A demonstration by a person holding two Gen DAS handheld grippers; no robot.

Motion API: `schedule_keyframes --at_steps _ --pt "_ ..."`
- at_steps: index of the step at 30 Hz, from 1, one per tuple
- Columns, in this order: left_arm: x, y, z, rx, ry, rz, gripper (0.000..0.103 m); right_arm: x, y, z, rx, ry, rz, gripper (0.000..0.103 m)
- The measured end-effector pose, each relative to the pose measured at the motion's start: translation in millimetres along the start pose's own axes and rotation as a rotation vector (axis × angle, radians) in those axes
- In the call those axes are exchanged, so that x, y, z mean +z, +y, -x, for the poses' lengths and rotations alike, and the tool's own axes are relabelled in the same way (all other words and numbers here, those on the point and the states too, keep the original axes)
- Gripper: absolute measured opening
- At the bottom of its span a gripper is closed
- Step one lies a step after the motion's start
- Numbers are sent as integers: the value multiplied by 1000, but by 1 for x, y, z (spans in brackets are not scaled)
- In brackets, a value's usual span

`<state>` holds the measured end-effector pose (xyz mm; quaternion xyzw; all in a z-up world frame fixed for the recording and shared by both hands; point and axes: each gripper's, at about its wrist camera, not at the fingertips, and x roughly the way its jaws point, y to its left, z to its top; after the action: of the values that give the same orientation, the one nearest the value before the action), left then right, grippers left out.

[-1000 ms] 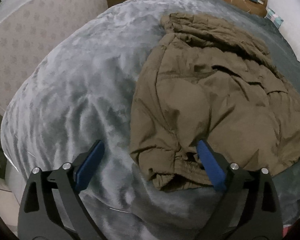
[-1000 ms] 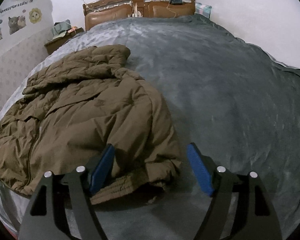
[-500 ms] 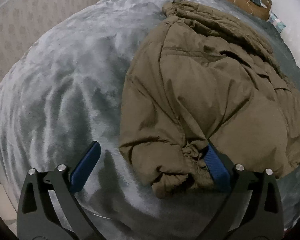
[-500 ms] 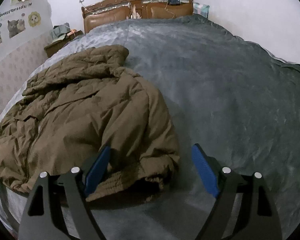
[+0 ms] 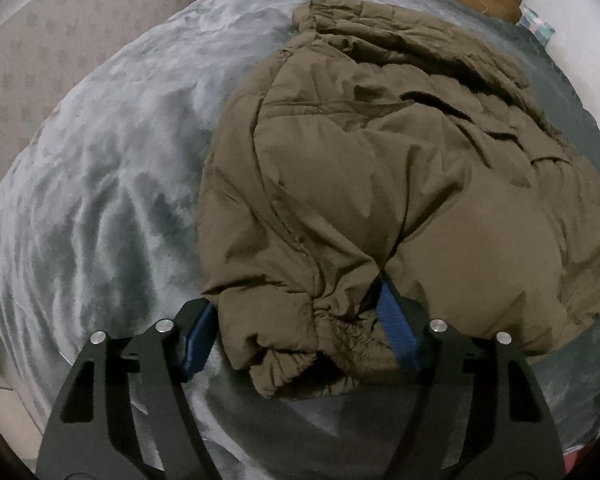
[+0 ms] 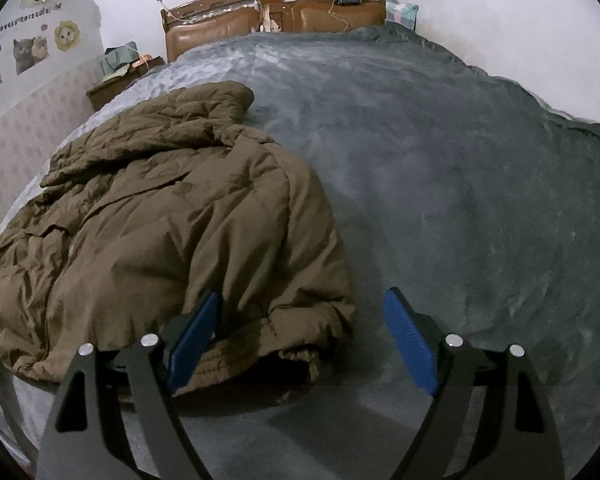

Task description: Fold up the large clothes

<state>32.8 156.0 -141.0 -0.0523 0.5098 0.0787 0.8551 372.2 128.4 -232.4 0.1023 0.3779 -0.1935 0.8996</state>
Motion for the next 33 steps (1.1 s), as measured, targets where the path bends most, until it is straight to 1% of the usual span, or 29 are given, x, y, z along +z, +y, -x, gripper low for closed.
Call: schedule_keyframes --at_steps 2,6,9,12,13,14,15,17,18,20,21,23,24,26,27,29,32,33 --pt "2 0 -1 -6 8 4 71 -2 -3 -5 15 15 -11 84" --pt "5 -1 -4 4 19 5 71 -6 -7 -21 53 83 -30 84" --pt "6 -6 -6 28 21 -6 71 -9 -7 -28 75 101 -40 83" --pt "6 -10 -9 43 28 -12 72 -10 -3 -32 88 113 -18 81" --pt "7 -9 -10 42 30 -11 72 -10 0 -33 105 121 -6 72" --pt "8 -9 -11 43 32 -8 74 -10 2 -34 110 126 3 67" --pt "9 -9 -12 45 34 -2 75 -10 6 -33 104 124 20 65" --pt "9 -8 -14 48 35 2 77 -9 13 -34 99 123 55 57" --pt "9 -9 -14 48 35 3 77 -10 14 -34 97 123 63 55" --pt "9 -9 -15 48 33 3 77 -10 16 -34 103 122 64 46" --pt "9 -9 -14 46 31 1 76 -10 16 -33 105 118 65 44" --pt "8 -8 -13 40 30 1 72 -10 16 -28 109 104 72 36" --pt "7 -8 -13 32 29 2 70 -9 18 -26 112 97 78 34" --pt "6 -8 -10 20 21 0 60 -10 21 -21 108 86 96 28" --pt "5 -10 -9 21 18 -5 58 -10 22 -20 105 81 104 27" --pt "3 -11 -6 26 10 -15 48 -10 24 -15 102 66 119 23" --pt "3 -12 -2 13 5 -12 40 -10 26 -6 99 42 138 21" --pt "3 -11 -1 8 4 -9 39 -10 25 -5 101 38 137 20"
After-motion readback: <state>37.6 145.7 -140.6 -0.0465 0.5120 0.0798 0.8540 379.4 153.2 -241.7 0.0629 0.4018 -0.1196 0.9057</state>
